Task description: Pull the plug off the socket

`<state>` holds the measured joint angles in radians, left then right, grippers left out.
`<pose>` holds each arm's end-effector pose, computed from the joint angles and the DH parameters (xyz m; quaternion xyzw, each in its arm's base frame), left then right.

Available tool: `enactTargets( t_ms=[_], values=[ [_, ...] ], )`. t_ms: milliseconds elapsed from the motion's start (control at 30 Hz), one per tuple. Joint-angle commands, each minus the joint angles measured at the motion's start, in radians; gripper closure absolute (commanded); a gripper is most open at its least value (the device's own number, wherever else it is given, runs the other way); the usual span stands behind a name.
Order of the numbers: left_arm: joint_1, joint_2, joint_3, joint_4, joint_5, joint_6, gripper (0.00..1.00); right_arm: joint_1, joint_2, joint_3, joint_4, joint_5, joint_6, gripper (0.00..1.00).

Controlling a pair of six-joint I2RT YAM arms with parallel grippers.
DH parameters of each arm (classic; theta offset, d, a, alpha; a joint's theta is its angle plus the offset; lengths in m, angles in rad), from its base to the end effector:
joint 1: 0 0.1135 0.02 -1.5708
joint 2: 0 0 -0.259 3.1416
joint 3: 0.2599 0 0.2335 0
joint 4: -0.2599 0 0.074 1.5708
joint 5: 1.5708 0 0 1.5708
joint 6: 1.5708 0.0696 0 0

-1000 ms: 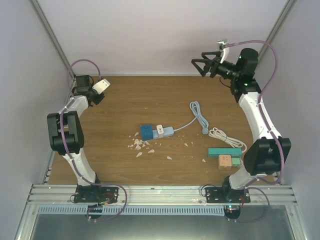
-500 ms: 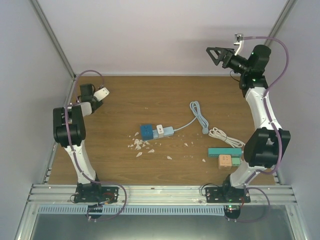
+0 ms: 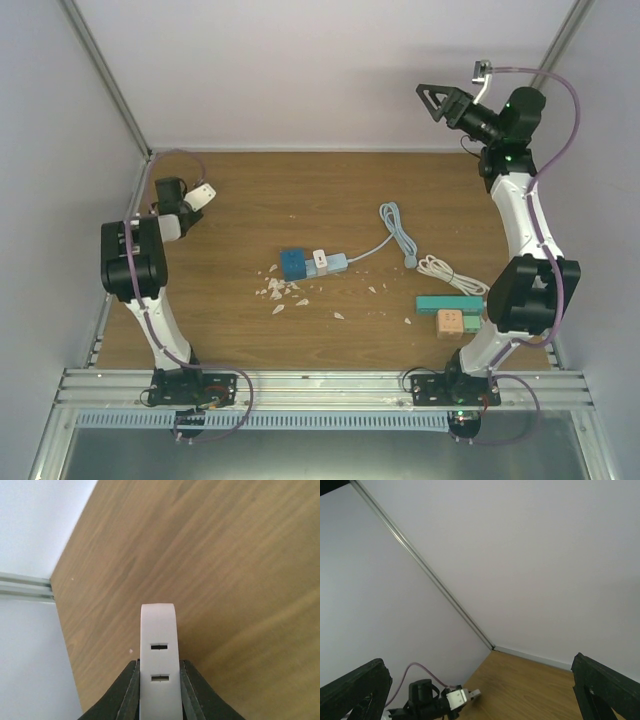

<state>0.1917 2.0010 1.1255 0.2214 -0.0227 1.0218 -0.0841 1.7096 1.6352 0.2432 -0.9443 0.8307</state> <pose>0.4244 0.0840 0.1267 0.3570 0.8226 0.2606 0.3577 0.4018 0.0227 0.4324 -0.0582 0.6689 0.5213 0.5267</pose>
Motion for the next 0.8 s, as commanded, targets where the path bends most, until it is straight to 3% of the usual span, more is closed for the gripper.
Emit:
enactTargets(
  t_ms=[0,167,367,600,767],
  values=[
    [0.016,-0.023,-0.092,-0.155,0.064,-0.007,0.78,-0.005,-0.011,0.031,0.009,-0.001,0.028,0.0],
    [0.015,-0.064,-0.146,-0.176,0.1,-0.018,0.65,-0.009,-0.034,0.015,-0.022,-0.001,-0.005,0.0],
    [0.018,-0.156,-0.15,-0.298,0.215,-0.049,0.39,-0.014,-0.059,0.003,-0.029,-0.015,-0.004,0.0],
    [0.021,-0.31,-0.111,-0.501,0.417,-0.051,0.26,-0.012,-0.108,-0.1,0.049,-0.063,-0.048,0.0],
    [0.019,-0.41,-0.035,-0.72,0.609,-0.022,0.18,0.007,-0.143,-0.189,0.003,-0.121,-0.243,0.0]
  ],
)
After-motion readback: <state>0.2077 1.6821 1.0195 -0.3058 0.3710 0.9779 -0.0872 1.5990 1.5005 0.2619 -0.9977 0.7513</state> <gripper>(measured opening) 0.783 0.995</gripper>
